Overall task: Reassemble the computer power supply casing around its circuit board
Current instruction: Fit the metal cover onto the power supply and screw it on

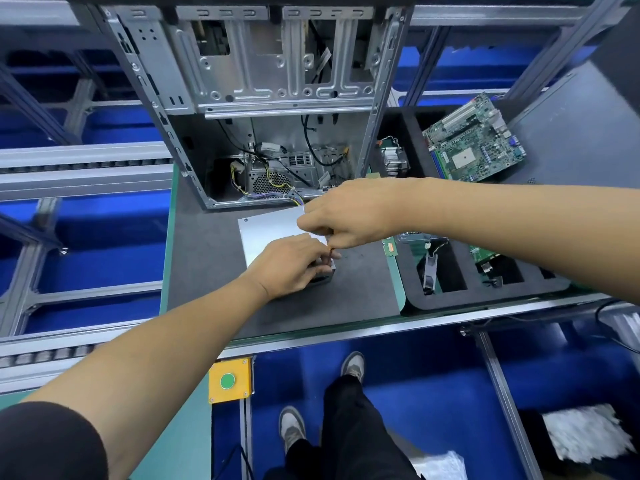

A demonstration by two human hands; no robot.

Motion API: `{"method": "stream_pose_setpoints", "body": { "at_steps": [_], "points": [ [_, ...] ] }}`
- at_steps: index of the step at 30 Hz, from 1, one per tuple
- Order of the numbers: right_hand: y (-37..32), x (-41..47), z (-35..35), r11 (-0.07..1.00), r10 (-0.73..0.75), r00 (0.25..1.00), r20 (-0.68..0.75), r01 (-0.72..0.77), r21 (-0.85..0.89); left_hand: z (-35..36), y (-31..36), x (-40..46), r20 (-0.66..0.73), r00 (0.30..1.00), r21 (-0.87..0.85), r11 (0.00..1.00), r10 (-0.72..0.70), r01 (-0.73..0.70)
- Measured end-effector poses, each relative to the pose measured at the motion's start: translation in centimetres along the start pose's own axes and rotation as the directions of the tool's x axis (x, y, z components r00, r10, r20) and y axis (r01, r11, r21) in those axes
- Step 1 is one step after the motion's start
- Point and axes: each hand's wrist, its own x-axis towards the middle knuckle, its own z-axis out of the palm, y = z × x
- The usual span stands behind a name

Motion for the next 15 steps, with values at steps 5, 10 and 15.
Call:
{"method": "stream_pose_setpoints", "body": {
  "at_steps": [5, 10, 15],
  "points": [
    [-0.11, -0.2, -0.17, 0.99, -0.139, 0.988, 0.068, 0.138, 0.022, 0.11, 0.03, -0.33, -0.063, 0.997, 0.035, 0.998, 0.048, -0.046],
    [-0.29, 0.11, -0.51, 0.983, -0.096, 0.995, 0.026, 0.099, -0.157, 0.32, -0.17, -0.28, -0.019, 1.0, 0.032, 0.999, 0.002, -0.002],
    [-0.37, -0.16, -0.08, 0.986, 0.045, 0.999, 0.026, -0.04, -0.16, 0.45, -0.42, -0.31, -0.054, 0.997, 0.027, 0.998, 0.052, -0.05]
  ]
}}
